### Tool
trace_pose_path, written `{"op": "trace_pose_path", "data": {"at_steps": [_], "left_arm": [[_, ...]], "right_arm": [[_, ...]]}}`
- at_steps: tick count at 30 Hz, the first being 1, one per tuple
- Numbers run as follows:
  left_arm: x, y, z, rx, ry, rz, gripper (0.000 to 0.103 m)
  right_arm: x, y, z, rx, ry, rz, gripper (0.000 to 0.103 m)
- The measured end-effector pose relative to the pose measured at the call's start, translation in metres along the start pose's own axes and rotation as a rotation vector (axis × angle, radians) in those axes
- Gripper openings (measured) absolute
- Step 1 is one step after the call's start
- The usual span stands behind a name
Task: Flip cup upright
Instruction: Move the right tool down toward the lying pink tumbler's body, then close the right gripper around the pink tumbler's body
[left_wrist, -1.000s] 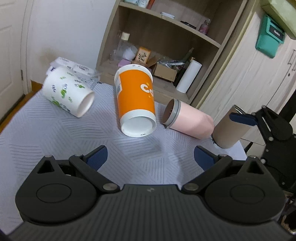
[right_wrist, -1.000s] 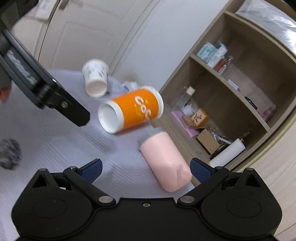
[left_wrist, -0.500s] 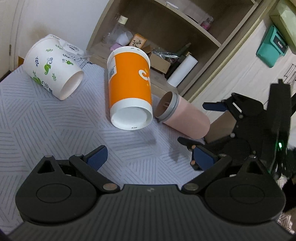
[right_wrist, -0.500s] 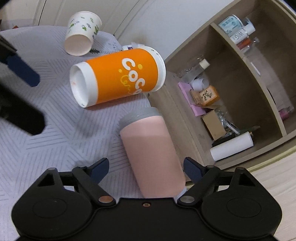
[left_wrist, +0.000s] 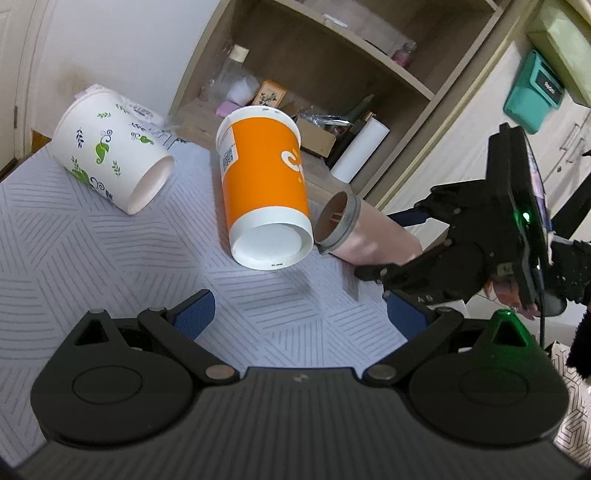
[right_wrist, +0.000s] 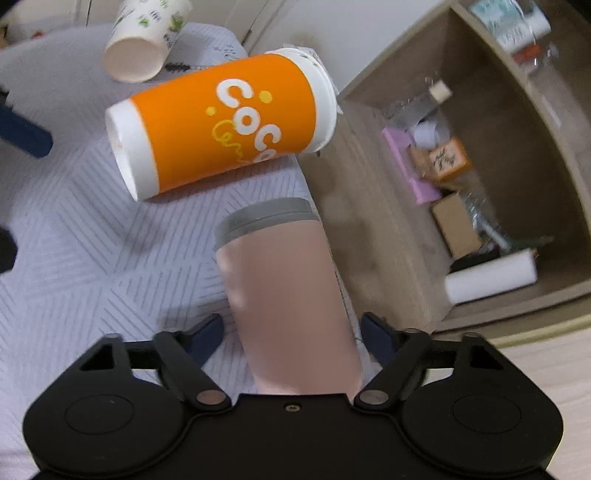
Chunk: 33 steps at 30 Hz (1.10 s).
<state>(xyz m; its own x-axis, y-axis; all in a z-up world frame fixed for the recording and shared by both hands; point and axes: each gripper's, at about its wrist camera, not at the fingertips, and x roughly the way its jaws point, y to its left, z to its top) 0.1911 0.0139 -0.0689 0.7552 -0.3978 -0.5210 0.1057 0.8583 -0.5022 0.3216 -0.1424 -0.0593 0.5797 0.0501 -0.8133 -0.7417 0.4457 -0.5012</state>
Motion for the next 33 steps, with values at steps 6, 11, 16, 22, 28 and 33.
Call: {"op": "trace_pose_path", "data": {"at_steps": [6, 11, 16, 22, 28, 33], "left_arm": [[-0.006, 0.006, -0.001, -0.026, 0.003, -0.015, 0.1], [-0.016, 0.007, -0.006, -0.026, 0.01, -0.018, 0.1], [-0.03, 0.008, -0.012, -0.02, 0.018, -0.01, 0.1], [-0.05, 0.009, -0.016, -0.034, 0.025, -0.007, 0.1], [-0.068, 0.005, -0.022, -0.037, 0.036, -0.014, 0.1], [-0.081, -0.001, -0.026, -0.035, 0.054, -0.034, 0.1]], "right_arm": [[-0.008, -0.005, 0.002, 0.138, 0.009, 0.023, 0.071], [-0.022, -0.005, -0.002, 0.323, 0.017, 0.079, 0.07], [-0.034, 0.005, -0.01, 0.453, 0.019, 0.149, 0.07], [-0.051, 0.024, -0.031, 0.607, 0.022, 0.217, 0.07], [-0.065, 0.042, -0.049, 0.687, 0.045, 0.287, 0.07], [-0.082, 0.054, -0.058, 0.749, 0.037, 0.333, 0.07]]}}
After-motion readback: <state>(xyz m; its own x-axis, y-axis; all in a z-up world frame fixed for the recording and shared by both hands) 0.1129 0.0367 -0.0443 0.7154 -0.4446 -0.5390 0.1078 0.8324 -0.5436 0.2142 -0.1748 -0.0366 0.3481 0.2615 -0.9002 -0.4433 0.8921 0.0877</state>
